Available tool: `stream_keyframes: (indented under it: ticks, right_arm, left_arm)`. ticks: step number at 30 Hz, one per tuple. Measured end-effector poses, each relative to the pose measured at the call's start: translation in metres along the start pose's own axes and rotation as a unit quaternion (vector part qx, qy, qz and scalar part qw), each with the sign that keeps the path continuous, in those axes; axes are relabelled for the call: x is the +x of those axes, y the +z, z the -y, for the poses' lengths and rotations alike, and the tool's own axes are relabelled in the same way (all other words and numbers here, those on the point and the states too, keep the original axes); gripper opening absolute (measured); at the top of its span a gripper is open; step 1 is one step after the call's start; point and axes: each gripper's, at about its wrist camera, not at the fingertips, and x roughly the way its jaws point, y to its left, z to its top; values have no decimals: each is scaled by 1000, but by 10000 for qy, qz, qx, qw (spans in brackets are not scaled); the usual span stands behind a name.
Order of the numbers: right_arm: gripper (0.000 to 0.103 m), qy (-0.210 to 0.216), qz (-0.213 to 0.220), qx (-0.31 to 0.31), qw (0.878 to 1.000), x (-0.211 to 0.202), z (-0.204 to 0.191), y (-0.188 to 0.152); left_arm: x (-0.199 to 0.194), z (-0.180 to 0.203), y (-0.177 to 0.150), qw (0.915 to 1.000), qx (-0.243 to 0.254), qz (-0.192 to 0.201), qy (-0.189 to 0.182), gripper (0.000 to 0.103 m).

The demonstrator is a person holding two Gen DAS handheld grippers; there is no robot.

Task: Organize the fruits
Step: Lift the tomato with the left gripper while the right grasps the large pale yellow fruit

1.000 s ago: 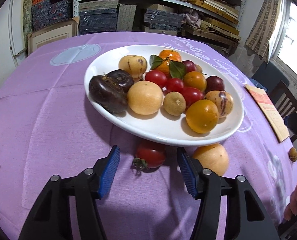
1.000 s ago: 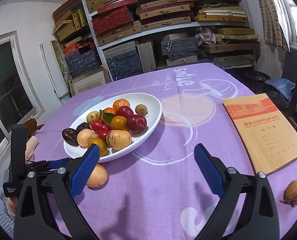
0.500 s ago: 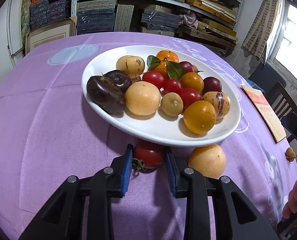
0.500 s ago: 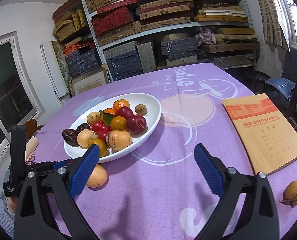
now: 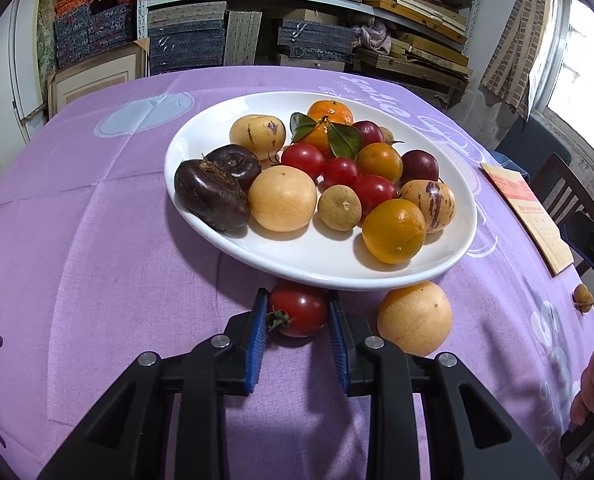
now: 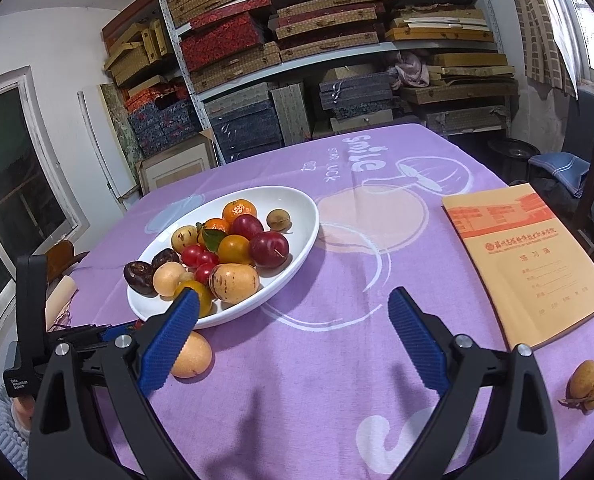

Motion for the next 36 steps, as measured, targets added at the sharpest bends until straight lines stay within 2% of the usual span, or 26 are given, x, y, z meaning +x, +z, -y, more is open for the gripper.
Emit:
stream_keyframes:
  ticks: [3,9,15,19,26,27,29,36]
  right_arm:
    - [93,63,-33,9,10000,2,-1,-1]
    - [93,140,-145,-260,9995,7,-15,-7]
    - [93,232,-399,-462,9979,13,-35,-14]
    - [93,291,-619,-794,9945,20,-68,-22]
    - [91,-70,-1104,-1245,9860,49,-107,-39]
    - [88,-81,-1185,-1261,9849,53,-109,-40]
    - [73,-63,-1351,-1240,9830,60,-112,-41]
    - [72,-130,-1434,-1295,9811,70,-116,-43]
  left_arm:
    - [-11,3,-6,9995,224,153,146,29]
    - [-28,-1,-16,9984,198,319,423,29]
    - [-51,-11,-22,9966,-196,458,658,29]
    - [-60,-17,-32,9939,-397,559,866,29]
    - [-59,-26,-37,9951,-512,472,707,29]
    - [-58,-27,-37,9953,-511,453,690,29]
    - [-58,-28,-38,9956,-511,443,649,29]
    - [-58,-30,-38,9959,-541,437,573,29]
